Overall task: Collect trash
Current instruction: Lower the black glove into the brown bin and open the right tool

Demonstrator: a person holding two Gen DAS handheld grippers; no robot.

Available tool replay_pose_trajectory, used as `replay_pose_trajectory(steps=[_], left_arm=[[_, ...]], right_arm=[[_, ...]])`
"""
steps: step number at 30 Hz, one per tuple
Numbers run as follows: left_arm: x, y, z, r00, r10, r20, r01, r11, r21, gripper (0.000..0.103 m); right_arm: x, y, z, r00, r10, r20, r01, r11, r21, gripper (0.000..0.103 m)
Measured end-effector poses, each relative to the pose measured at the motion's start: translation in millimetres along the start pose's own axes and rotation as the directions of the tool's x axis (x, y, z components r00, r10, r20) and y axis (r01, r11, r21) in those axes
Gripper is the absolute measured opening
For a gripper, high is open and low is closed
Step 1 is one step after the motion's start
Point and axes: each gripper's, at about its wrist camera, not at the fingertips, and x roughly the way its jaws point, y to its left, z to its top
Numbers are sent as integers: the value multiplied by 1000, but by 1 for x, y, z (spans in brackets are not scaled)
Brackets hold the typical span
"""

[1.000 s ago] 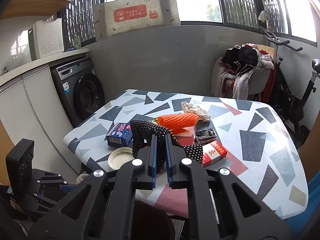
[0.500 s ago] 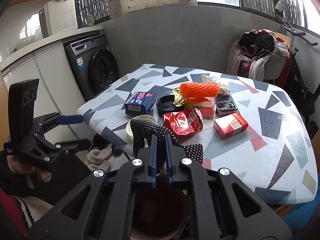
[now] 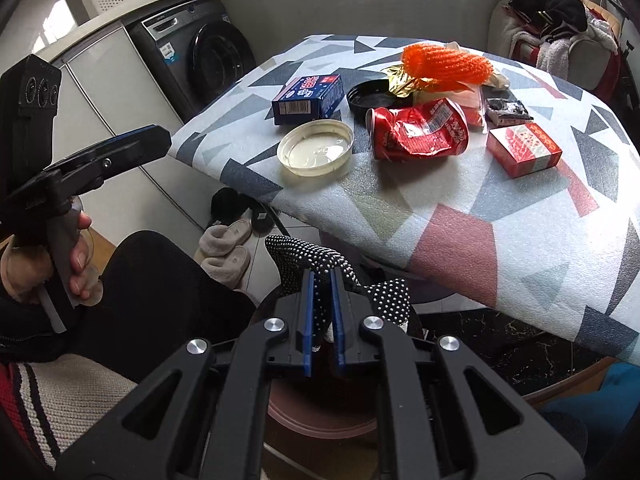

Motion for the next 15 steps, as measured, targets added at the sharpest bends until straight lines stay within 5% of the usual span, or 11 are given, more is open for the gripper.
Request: replay_pose_trajectory(steps=[6,9,14,15], left_arm=[[9,-3,-6,999,7,-34,-7,1000,1,97],[12,-5,-7,999,3,-43,-3,1000,7,97],[16,-5,-9,999,9,-54,-9,1000,2,97],[17,-6,-10,998,9,-58,-9,1000,2,97]], right_arm=[[9,0,-3,999,5,-32,-5,1000,-4,13],[12,-2,-3,999,-6,-44,6,1000,1,24],[10,-2,-4,999,-27,-24,27,1000,-2,84],[9,-3,-3,999,-32,-21,32,999,-4,87]])
